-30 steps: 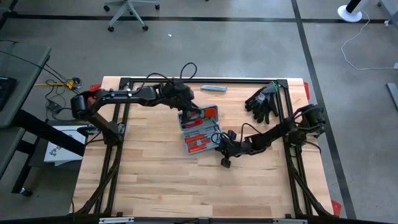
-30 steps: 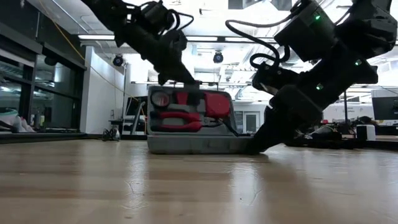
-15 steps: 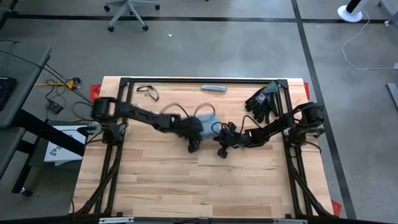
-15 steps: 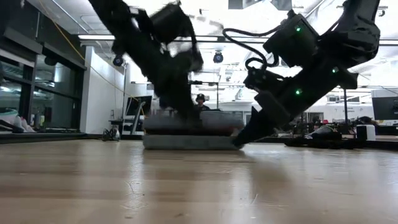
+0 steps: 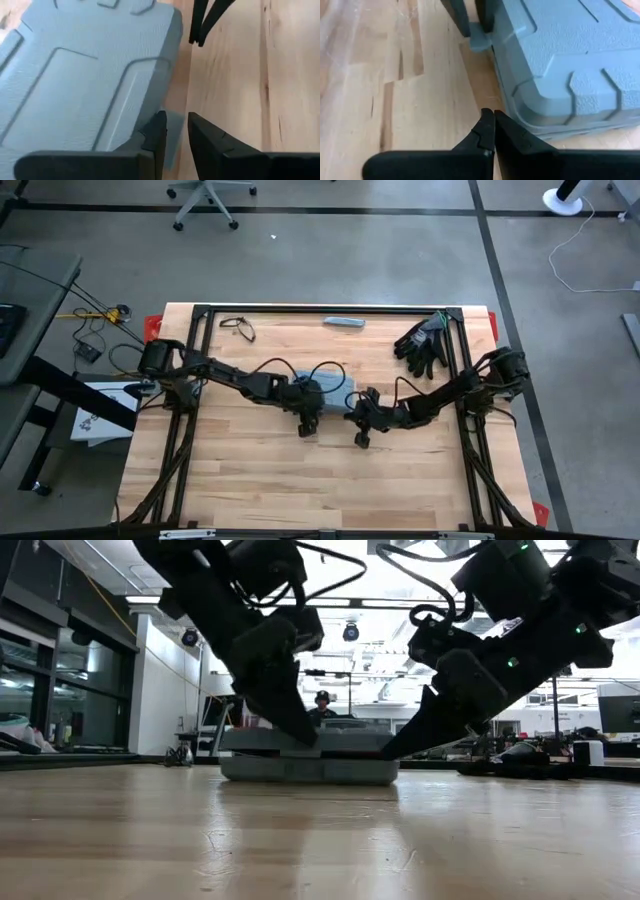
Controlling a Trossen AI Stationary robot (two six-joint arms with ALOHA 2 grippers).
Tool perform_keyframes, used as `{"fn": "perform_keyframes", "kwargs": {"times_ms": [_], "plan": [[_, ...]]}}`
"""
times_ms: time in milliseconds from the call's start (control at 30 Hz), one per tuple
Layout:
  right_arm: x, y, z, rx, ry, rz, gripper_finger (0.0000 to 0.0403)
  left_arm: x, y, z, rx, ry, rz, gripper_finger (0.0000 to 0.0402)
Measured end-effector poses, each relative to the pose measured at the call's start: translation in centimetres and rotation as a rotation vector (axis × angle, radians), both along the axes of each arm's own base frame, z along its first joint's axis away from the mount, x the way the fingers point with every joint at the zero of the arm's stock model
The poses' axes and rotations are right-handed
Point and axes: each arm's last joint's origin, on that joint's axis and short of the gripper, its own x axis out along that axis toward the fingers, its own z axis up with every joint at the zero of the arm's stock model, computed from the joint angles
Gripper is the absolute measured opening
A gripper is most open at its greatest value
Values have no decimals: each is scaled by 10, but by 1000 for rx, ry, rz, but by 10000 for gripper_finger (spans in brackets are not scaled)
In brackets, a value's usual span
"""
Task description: Prefit tool cases
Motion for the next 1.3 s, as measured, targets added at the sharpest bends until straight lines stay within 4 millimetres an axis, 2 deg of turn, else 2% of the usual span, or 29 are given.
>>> {"fn": "perform_keyframes", "kwargs": {"times_ms": [533, 733, 900, 1067, 1300], "plan": [[0, 0, 0, 4, 7, 7, 0, -2, -4, 6, 48, -11, 25, 74], [0, 5, 6, 7, -29, 32, 0, -10, -2, 23, 123, -25, 29, 74], [-1, 3, 29, -24, -107, 59, 0, -27, 4, 45, 234, 5, 101, 74], [0, -15, 45, -101, -145, 24, 0, -44, 20, 53, 324, 69, 183, 73], [7, -54, 33, -63, -96, -2, 0, -60, 44, 18, 227, 63, 226, 63]]}}
